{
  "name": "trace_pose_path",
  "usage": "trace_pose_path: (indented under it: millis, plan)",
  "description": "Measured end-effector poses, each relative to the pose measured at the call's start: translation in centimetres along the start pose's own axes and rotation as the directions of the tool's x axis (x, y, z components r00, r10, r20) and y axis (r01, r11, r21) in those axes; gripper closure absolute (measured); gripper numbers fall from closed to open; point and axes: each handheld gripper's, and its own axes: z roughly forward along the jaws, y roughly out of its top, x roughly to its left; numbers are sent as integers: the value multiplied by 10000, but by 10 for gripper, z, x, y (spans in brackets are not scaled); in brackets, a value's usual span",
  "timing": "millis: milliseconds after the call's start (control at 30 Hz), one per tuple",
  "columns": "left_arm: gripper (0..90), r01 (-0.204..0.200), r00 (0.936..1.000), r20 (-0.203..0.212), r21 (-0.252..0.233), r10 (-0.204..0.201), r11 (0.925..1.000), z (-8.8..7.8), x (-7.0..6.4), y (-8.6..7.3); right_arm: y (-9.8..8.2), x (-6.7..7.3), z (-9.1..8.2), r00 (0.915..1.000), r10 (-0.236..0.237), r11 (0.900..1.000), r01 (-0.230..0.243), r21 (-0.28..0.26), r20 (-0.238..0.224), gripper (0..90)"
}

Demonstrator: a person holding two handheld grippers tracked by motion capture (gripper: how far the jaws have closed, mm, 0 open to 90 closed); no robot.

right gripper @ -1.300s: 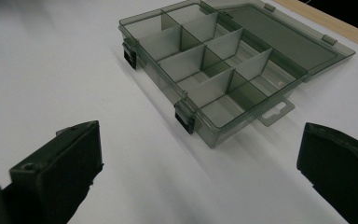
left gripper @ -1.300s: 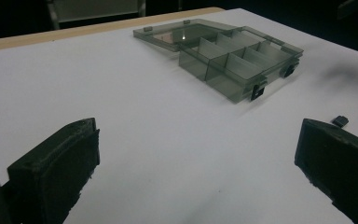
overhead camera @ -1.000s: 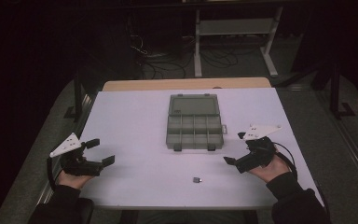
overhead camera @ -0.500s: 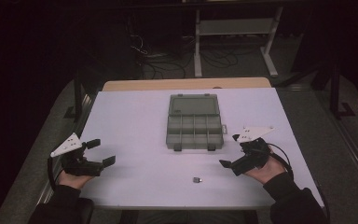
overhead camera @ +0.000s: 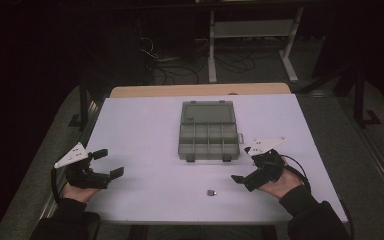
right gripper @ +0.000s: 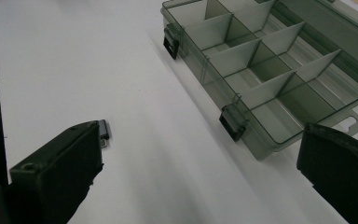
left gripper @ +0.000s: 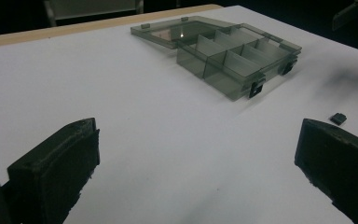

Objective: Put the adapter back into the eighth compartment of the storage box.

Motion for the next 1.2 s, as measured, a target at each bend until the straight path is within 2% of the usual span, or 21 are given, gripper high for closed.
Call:
trace_pose_path:
  millis: [1200]
  plan:
    - [0, -10, 10000, 5, 8, 10, 10000, 0, 0, 0, 9, 19, 20, 9957, -594, 9967, 631, 509, -715, 0]
